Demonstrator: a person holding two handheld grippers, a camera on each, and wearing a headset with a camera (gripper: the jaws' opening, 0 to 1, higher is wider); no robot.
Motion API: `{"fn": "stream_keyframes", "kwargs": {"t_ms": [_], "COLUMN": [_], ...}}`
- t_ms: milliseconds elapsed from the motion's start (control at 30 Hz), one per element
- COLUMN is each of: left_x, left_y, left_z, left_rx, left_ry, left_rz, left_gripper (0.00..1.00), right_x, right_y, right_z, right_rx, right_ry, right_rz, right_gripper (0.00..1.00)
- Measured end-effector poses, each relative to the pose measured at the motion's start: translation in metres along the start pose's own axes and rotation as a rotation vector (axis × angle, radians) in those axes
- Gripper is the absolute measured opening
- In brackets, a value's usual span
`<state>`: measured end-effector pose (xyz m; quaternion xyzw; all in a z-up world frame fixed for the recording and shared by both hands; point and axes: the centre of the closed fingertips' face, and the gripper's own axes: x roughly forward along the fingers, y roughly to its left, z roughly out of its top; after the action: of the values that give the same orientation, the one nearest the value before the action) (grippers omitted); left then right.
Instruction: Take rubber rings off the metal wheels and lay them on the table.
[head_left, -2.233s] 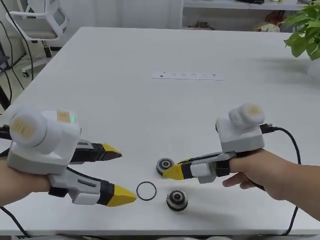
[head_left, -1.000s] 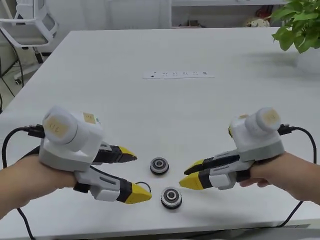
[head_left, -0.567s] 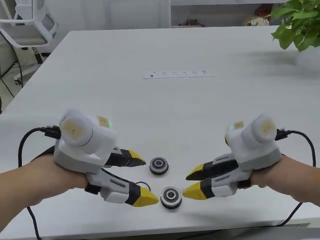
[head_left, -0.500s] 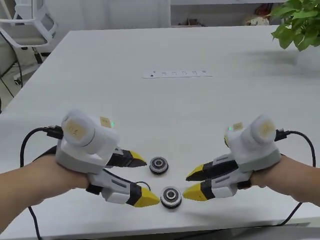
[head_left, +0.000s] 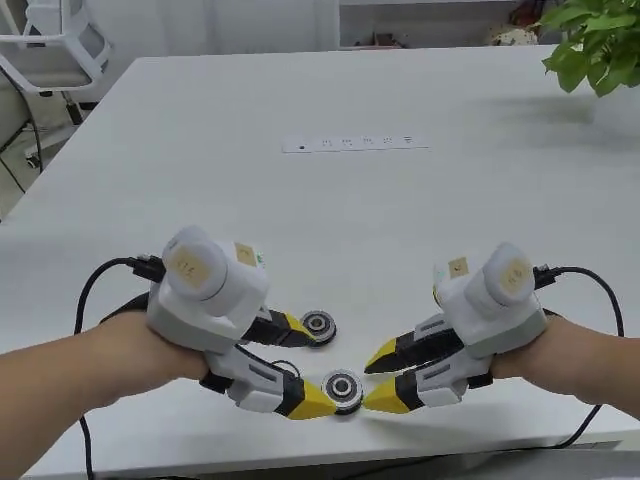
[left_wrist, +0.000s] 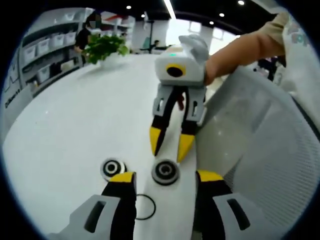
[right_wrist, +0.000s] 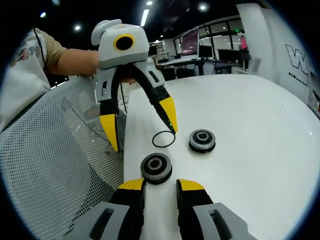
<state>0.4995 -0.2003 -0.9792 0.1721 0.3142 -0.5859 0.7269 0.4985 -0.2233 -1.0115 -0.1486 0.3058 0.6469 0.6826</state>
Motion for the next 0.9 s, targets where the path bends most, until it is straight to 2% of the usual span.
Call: {"fn": "stream_keyframes", "kwargs": {"t_ms": [200,433,567,733,900], "left_x": [0.005,0.013,0.017,0.022,0.025], "left_y": [-0.001,-0.001,-0.002,-0.002,-0.004], "left_z": [-0.003,-0.003,-0.003,-0.006,-0.007], "left_rx": [0.018,0.019,0.03,0.039,0.068], "left_ry": [0.013,0.019,0.023,0.037,0.042], "left_rz": [-0.007,-0.017,-0.017,-0.021,-0.019], "left_gripper": [0.39,0.34,0.25,0.24,0.19], "right_x": [0.005,0.008,0.009,0.009,0.009], "right_y": [0.001,0.001,0.0,0.001,0.0], "right_z": [-0.002,-0.003,-0.002,-0.002,-0.001], "right_rx": [-0.032,-0.063,-0.069,-0.072,-0.079], "right_ry": [0.014,0.025,0.023,0.016,0.013], "right_rz": [0.01,0.019,0.024,0.027,0.024], "right_gripper": [0.2,0.17,0.17,0.16,0.15]}}
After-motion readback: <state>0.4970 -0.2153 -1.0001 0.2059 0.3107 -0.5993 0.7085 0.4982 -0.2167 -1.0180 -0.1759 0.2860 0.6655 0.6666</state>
